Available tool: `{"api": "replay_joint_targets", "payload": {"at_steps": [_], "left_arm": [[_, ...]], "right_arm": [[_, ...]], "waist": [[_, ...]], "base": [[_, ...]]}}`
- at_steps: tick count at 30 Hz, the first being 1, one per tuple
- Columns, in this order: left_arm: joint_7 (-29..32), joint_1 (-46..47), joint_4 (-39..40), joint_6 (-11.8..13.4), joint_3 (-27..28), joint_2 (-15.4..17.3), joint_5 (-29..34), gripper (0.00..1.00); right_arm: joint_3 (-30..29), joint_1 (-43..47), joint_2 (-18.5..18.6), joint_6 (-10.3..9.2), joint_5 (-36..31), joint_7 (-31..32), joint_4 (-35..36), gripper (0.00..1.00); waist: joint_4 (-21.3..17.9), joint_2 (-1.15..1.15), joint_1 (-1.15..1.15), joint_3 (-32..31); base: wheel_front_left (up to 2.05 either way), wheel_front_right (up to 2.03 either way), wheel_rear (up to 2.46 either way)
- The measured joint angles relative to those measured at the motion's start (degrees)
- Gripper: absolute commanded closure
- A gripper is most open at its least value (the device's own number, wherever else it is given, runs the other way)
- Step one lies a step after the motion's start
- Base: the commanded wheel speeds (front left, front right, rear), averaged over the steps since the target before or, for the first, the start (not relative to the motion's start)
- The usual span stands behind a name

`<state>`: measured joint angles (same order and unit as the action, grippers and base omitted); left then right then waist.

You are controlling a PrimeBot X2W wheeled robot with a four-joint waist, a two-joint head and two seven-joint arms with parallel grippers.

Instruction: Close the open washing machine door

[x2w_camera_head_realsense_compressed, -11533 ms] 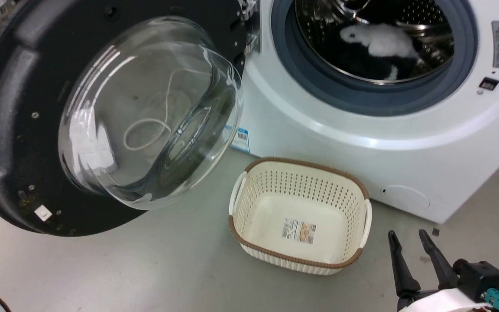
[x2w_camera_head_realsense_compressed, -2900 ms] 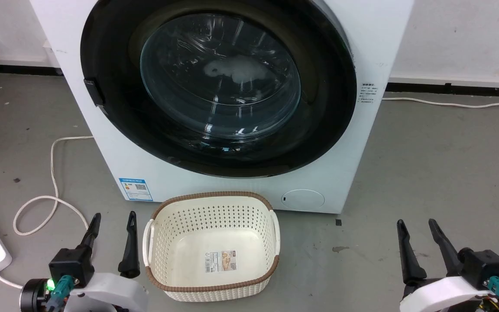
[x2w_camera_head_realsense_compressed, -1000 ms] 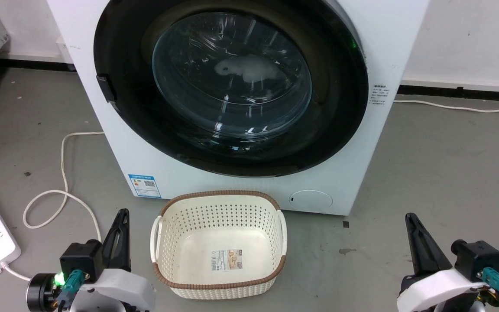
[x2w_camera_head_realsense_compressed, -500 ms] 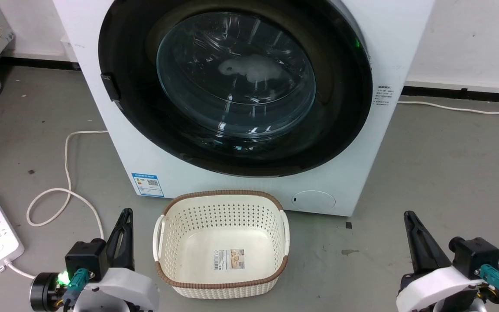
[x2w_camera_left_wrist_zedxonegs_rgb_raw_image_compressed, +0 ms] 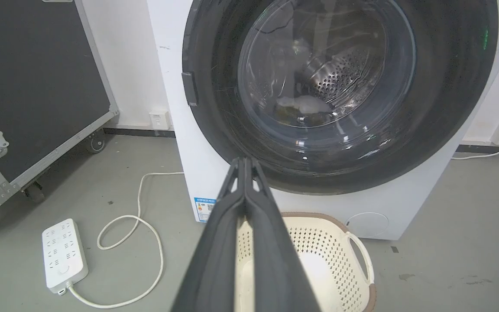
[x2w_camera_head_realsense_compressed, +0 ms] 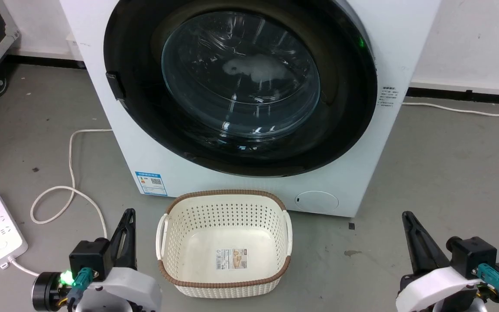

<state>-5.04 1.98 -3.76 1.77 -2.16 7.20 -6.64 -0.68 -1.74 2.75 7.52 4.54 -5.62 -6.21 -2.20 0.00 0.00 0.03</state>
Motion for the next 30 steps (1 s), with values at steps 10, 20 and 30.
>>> {"api": "replay_joint_targets", "payload": {"at_steps": [10, 20, 30], "left_arm": [[1.1, -0.3, 0.7, -0.4, 0.4, -0.9, 1.0, 1.0], [1.9, -0.7, 1.4, -0.7, 0.8, -1.4, 2.1, 1.0], [2.9, -0.8, 1.9, -0.9, 1.2, -2.4, 3.5, 1.0]], "right_arm": [[0.1, 0.1, 0.0, 0.01, -0.6, 1.0, 1.2, 1.0], [0.2, 0.1, 0.0, 0.0, -1.3, 2.1, 2.2, 1.0], [0.4, 0.5, 0.0, 0.0, -2.2, 3.0, 3.2, 1.0]], "waist": [[0.4, 0.0, 0.0, 0.0], [0.8, 0.0, 0.0, 0.0], [1.2, 0.0, 0.0, 0.0]], "base": [[0.0, 0.0, 0.0], [0.0, 0.0, 0.0], [0.0, 0.0, 0.0]]}}
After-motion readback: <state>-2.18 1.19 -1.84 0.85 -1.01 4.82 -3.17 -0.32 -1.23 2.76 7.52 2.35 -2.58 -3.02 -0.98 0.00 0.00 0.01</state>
